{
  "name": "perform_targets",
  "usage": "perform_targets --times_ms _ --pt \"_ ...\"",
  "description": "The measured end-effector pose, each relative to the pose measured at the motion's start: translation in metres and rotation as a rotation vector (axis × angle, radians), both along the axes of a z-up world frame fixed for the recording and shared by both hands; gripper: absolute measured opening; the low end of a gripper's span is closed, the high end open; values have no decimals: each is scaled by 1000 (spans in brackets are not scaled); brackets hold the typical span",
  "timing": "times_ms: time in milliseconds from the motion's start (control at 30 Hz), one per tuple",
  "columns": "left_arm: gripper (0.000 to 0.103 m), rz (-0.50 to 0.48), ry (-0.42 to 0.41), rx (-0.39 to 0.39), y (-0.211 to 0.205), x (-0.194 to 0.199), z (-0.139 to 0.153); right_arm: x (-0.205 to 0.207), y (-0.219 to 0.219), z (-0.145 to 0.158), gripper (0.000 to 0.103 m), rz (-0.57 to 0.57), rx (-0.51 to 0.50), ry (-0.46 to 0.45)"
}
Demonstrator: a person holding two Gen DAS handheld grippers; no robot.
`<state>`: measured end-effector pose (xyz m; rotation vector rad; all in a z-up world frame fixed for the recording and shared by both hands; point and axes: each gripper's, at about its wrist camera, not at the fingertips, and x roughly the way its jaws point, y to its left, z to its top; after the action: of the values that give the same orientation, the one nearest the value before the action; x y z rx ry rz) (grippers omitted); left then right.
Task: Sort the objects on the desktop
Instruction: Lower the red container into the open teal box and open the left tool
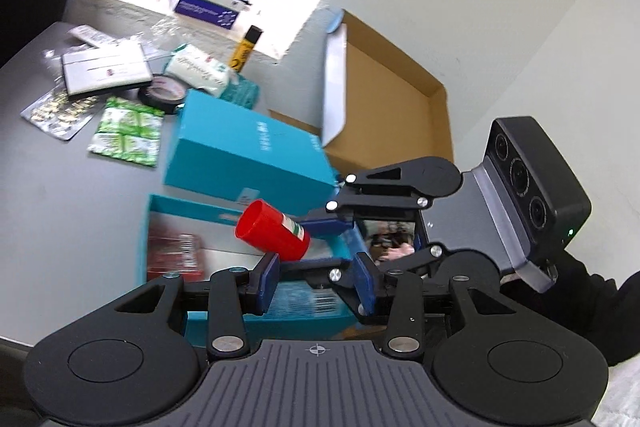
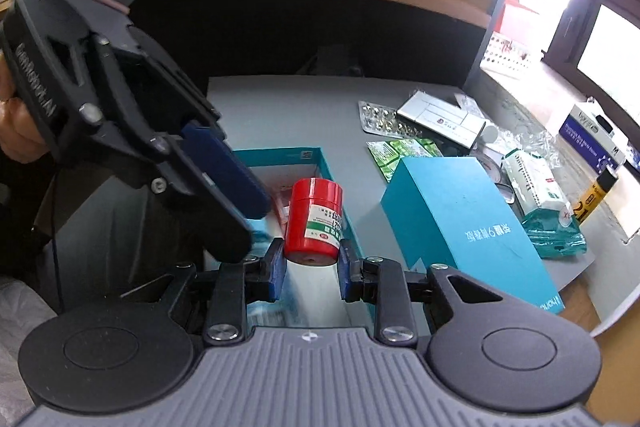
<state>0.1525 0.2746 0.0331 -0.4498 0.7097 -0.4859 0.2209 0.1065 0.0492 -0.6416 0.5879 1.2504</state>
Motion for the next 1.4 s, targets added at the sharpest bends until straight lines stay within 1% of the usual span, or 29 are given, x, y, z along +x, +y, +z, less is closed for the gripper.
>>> perform_targets --times_ms 200,333,433,500,667,733,900,1000,1200,1400 --pt "44 17 16 -10 14 4 -9 2 4 0 31 6 -8 17" --pt "44 28 27 -16 23 7 -15 7 3 -2 31 -7 8 37" --pt "44 30 32 -18 24 8 -17 12 3 -4 31 -27 21 66" --pt "44 30 34 -19 23 9 -18 11 3 -5 31 -30 24 64" --pt "44 32 30 -9 22 8 -15 9 0 -5 34 -45 37 64" --pt "47 34 25 -2 22 7 -13 9 -3 -4 37 -55 52 76" --pt "47 41 19 15 21 4 -9 5 -11 0 37 -87 69 65" --pt "47 42 14 23 19 2 -6 3 -19 4 37 -128 79 66" --pt "52 41 4 38 13 -5 -1 -5 -38 11 42 -199 106 71" --pt "62 39 -5 54 7 -13 3 -16 -59 15 49 -291 133 77"
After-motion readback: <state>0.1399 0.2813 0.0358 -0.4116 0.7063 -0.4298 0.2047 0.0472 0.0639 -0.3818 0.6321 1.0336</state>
